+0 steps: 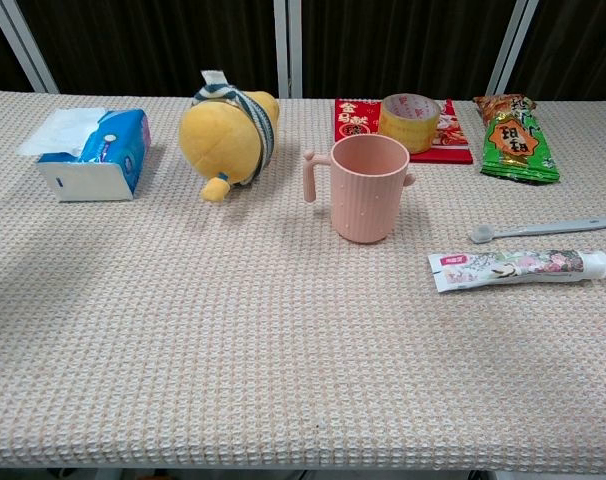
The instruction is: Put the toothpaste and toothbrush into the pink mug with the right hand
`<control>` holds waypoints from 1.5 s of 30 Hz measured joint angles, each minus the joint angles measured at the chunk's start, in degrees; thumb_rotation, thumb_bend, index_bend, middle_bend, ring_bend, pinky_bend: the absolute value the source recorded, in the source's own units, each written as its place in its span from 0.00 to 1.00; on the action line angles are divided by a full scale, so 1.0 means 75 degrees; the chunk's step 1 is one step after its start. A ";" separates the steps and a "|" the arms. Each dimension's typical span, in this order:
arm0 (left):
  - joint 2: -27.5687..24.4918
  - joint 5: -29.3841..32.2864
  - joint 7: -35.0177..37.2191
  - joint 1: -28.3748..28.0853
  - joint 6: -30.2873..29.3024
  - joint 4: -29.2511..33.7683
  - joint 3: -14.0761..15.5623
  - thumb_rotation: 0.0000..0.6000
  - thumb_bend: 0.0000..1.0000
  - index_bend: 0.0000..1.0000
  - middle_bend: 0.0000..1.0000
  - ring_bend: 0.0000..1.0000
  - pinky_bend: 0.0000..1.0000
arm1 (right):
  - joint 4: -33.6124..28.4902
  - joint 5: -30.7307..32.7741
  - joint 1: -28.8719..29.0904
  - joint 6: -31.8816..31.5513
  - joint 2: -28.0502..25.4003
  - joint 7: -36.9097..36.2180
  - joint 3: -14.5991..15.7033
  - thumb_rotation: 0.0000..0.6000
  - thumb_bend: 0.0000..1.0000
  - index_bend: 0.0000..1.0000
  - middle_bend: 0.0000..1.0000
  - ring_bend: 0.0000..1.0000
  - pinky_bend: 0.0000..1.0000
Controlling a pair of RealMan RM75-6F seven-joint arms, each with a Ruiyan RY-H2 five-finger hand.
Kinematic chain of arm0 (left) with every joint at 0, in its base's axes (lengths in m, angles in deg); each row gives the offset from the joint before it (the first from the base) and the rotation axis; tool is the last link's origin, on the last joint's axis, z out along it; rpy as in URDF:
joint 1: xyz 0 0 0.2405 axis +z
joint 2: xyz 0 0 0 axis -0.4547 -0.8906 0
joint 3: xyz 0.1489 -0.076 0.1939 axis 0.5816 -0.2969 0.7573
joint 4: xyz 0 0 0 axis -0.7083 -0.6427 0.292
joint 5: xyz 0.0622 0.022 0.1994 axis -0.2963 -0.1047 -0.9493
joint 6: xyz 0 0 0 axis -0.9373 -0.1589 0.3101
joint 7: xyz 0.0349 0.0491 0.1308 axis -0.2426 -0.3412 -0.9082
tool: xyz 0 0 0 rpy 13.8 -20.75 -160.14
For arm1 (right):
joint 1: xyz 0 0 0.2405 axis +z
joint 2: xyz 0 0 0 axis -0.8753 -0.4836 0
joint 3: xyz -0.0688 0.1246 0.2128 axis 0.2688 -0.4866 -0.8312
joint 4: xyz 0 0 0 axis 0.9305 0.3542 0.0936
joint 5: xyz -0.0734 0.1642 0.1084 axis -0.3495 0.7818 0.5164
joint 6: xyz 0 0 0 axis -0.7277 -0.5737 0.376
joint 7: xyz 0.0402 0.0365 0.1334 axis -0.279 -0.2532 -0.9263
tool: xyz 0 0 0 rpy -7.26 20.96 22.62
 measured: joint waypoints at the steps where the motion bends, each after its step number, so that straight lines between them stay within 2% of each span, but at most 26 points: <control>1: 0.0040 -0.0128 0.0358 -0.0170 0.0116 0.0041 -0.0020 0.80 0.11 0.06 0.02 0.05 0.18 | 0.0214 -0.0126 0.0112 -0.0144 0.0226 -0.0262 -0.0056 1.00 0.37 0.00 0.00 0.00 0.00; 3: 0.0136 -0.0284 0.0699 -0.0443 0.0328 0.0100 -0.0042 0.80 0.11 0.06 0.02 0.05 0.18 | 0.0562 -0.0281 0.0264 -0.0339 0.0542 -0.0618 -0.0119 1.00 0.38 0.00 0.00 0.00 0.00; 7: 0.0390 -0.0482 0.0793 -0.0913 0.0778 0.0168 -0.0027 0.80 0.11 0.06 0.02 0.04 0.18 | 0.1159 -0.0417 0.0528 -0.0534 0.0973 -0.0988 -0.0148 1.00 0.37 0.00 0.00 0.00 0.00; 13: 0.0448 -0.0395 0.0627 -0.0947 0.0757 0.0123 0.0033 0.80 0.11 0.06 0.03 0.04 0.18 | 0.1325 -0.0272 0.0512 -0.0542 0.0966 -0.1060 -0.0032 1.00 0.37 0.00 0.00 0.00 0.00; 17: 0.0417 -0.0325 0.0346 -0.0932 0.0735 0.0081 0.0035 0.81 0.11 0.06 0.03 0.04 0.18 | 0.1222 -0.0115 0.0487 -0.0262 0.0785 -0.0861 0.0069 1.00 0.36 0.00 0.00 0.00 0.00; 21: 0.0386 -0.0132 -0.0425 -0.0856 0.0685 -0.0020 0.0003 0.84 0.11 0.06 0.03 0.04 0.18 | 0.0697 0.0303 0.0466 0.0466 0.0363 -0.0071 0.0211 1.00 0.33 0.00 0.02 0.00 0.01; 27: 0.0309 0.0674 -0.1705 -0.0540 0.0551 -0.0242 -0.0057 0.83 0.12 0.06 0.03 0.04 0.18 | -0.0490 0.1714 0.0528 0.2002 -0.0316 0.2067 0.0421 1.00 0.33 0.00 0.10 0.02 0.02; 30: 0.0276 0.0928 -0.1626 -0.0303 0.0450 -0.0456 -0.0021 0.83 0.12 0.06 0.03 0.04 0.18 | -0.0857 0.2598 0.0648 0.2778 -0.0458 0.3223 0.0567 1.00 0.33 0.01 0.13 0.04 0.02; 34: 0.0271 0.1026 -0.1410 -0.0121 0.0401 -0.0717 0.0123 0.84 0.12 0.06 0.03 0.04 0.18 | -0.1019 0.3309 0.0854 0.3402 -0.0368 0.4178 0.0785 1.00 0.33 0.11 0.21 0.10 0.02; 38: 0.0348 0.1006 -0.1450 -0.0076 0.0365 -0.0933 0.0181 0.84 0.12 0.06 0.03 0.04 0.18 | -0.0815 0.3367 0.1040 0.3638 -0.0015 0.4412 0.0964 1.00 0.33 0.20 0.22 0.11 0.02; 45: 0.0419 0.0999 -0.1324 -0.0035 0.0335 -0.1101 0.0209 0.85 0.12 0.06 0.03 0.04 0.18 | -0.0391 0.3048 0.1296 0.3812 0.0504 0.4316 0.1122 1.00 0.36 0.25 0.23 0.11 0.02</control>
